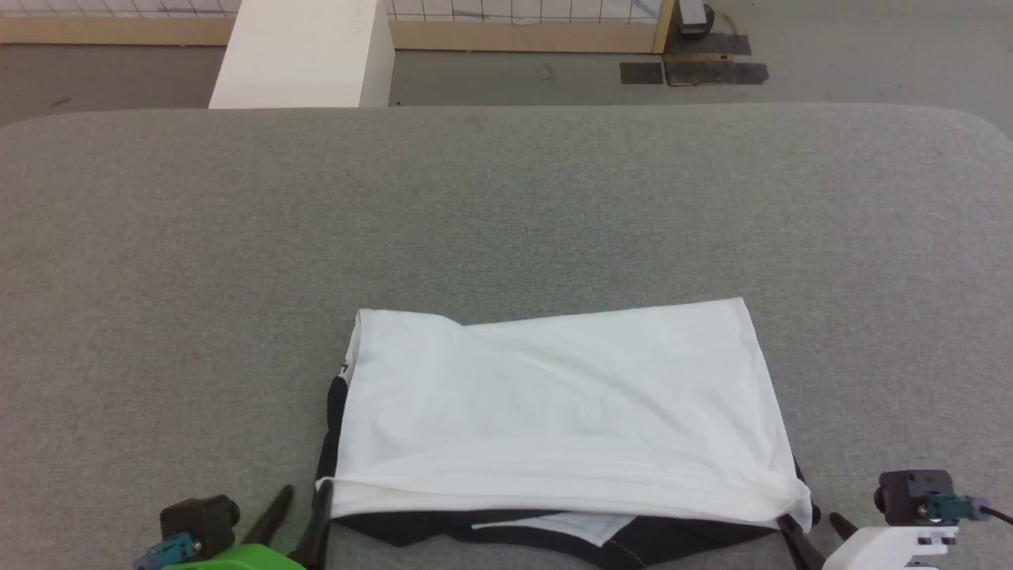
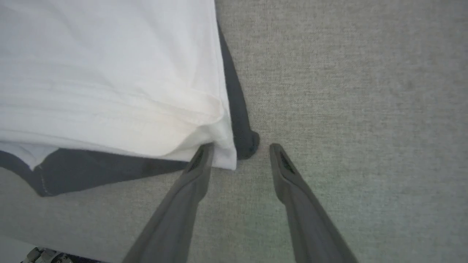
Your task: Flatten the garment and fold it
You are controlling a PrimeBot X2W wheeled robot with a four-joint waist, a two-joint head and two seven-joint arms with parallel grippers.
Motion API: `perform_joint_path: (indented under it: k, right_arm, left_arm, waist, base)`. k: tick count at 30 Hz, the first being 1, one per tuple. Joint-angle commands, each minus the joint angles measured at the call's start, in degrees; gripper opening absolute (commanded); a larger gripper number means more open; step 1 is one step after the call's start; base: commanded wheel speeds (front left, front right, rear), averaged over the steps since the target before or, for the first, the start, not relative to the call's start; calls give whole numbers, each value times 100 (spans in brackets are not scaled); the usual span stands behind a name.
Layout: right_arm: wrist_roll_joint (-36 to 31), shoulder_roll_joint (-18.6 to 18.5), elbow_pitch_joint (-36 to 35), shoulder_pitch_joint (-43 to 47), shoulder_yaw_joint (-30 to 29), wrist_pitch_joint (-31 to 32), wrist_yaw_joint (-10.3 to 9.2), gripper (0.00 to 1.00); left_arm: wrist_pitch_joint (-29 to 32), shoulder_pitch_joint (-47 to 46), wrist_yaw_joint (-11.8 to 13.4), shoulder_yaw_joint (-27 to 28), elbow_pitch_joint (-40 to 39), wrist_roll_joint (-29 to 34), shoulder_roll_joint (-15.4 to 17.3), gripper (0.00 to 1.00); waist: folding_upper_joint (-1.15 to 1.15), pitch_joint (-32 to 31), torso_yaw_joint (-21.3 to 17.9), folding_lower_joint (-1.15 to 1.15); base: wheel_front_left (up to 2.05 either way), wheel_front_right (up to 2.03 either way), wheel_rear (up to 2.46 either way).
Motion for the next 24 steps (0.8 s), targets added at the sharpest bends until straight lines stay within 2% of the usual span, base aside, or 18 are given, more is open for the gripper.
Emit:
perform_joint_path:
  k: [1,6,11,15,21,24]
  right_arm:
    - [108,-9,-23,60,-13,-111,-9,100]
    - [405,-9,-206,13,-133,-470,-9,100]
    - [724,-9,-400,-140,-329,-1094,-9,100]
    - [891,-8,-369,-285,-414,-1437,-9,100]
    - [938,-8,336,-689,-284,-1715,-9,100]
    - [951,-8,875,-926,-145,-1656,-9,100]
  left_arm:
    - [-62,39,50,38,27,-27,-19,100]
    - [-448,-34,65,169,-18,50,-11,100]
    - [-1052,-237,130,269,-71,335,-19,100]
    - [-1311,-490,157,296,-17,607,-46,100]
    - [-1453,-1006,151,305,142,1219,-91,100]
    - [-1461,-1250,107,380,167,1464,-226,100]
  waist:
    - [64,-55,39,1]
    - [64,-204,116,1]
    - [64,-368,211,1]
    - [64,-466,249,1]
    - [64,-549,269,1]
    - [64,-559,273,1]
  base:
    - [0,0,0]
    - [0,0,0]
    - [0,0,0]
    - [0,0,0]
    - [0,0,0]
    - [0,0,0]
